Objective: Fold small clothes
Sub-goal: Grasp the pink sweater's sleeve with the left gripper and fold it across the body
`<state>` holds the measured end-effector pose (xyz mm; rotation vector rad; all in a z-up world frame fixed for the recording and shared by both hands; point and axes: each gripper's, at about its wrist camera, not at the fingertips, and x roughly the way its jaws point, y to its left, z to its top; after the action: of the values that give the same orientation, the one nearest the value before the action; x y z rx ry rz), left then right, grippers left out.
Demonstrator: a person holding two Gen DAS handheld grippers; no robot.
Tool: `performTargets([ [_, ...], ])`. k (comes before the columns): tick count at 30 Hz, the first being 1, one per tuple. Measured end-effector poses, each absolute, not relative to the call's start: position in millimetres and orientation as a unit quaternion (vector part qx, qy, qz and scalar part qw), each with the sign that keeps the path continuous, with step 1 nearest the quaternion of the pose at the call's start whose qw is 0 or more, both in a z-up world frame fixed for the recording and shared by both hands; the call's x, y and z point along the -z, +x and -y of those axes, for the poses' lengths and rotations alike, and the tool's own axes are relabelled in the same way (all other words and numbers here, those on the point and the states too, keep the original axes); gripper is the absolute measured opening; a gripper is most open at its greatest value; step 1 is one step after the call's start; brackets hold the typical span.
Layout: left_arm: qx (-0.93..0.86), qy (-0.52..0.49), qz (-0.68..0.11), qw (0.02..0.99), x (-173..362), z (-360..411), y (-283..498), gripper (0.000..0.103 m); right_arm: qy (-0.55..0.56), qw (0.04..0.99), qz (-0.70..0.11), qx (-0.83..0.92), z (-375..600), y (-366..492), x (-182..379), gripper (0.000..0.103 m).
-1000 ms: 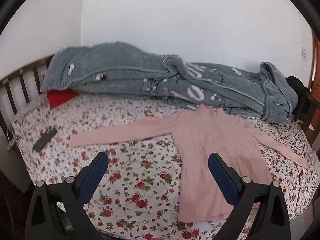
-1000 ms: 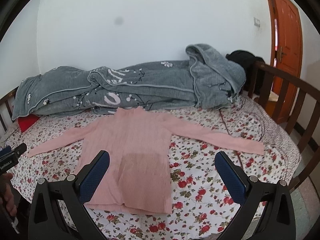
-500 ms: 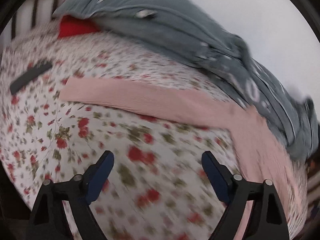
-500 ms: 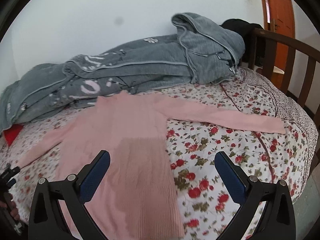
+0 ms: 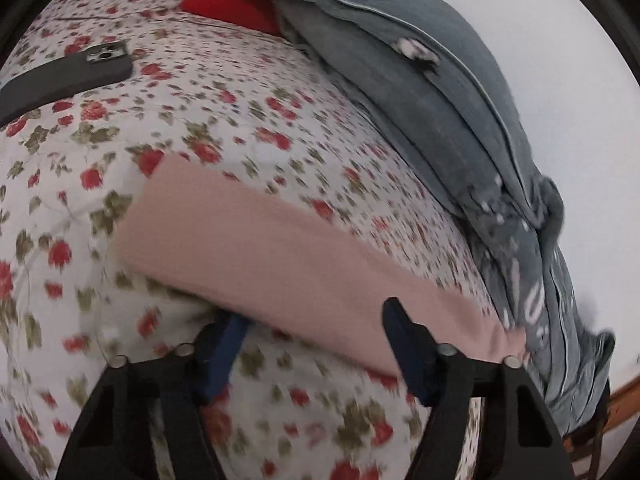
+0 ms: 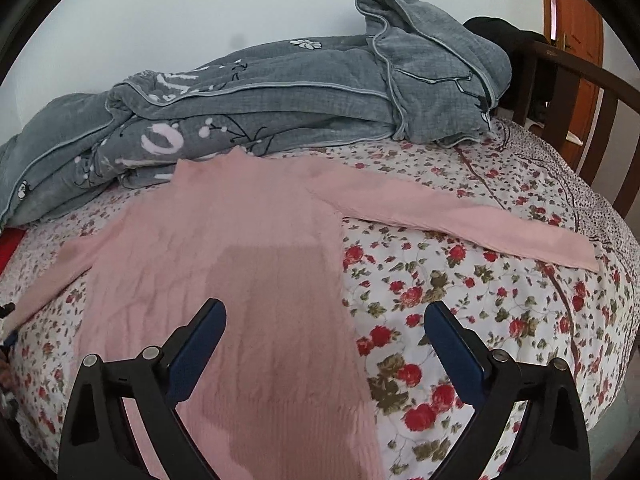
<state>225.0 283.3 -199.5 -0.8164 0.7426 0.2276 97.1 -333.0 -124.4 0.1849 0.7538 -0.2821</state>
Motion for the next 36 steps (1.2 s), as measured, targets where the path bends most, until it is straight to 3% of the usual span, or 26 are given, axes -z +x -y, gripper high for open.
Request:
performTargets([
  [4,-0.146,-0.39,-0.346,0.841,204,-300,237,0.04,0.075,0.913,-0.368,0.156,342,99,127,0.099],
  [6,-0.168,-0.381,-0.348,0.84,204,-303,240,0.022,0.081,0.911,-0.371,0.159,350,99,130,0.099],
  [9,-0.188,-0.349,-0.354,0.847,197,-303,247,0.011,0.092,0.908,-0.375,0.16,363,102,135,0.099],
  [16,-0.178,-0.256,-0.323,0.894,134,-250,273,0.008,0.095,0.913,-0.367,0.152,382,108,139,0.099],
  [25,-0.032,-0.153,-0.296,0.942,53,-65,329,0.008,0.054,0.924,-0.343,0.16,427,98,134,0.099],
  [30,0.053,-0.111,-0.319,0.94,59,65,361,0.008,0.074,0.918,-0.344,0.184,479,84,140,0.099],
  [36,0.146,-0.047,-0.373,0.915,109,218,375,0.008,0.094,0.904,-0.35,0.228,534,58,154,0.099],
])
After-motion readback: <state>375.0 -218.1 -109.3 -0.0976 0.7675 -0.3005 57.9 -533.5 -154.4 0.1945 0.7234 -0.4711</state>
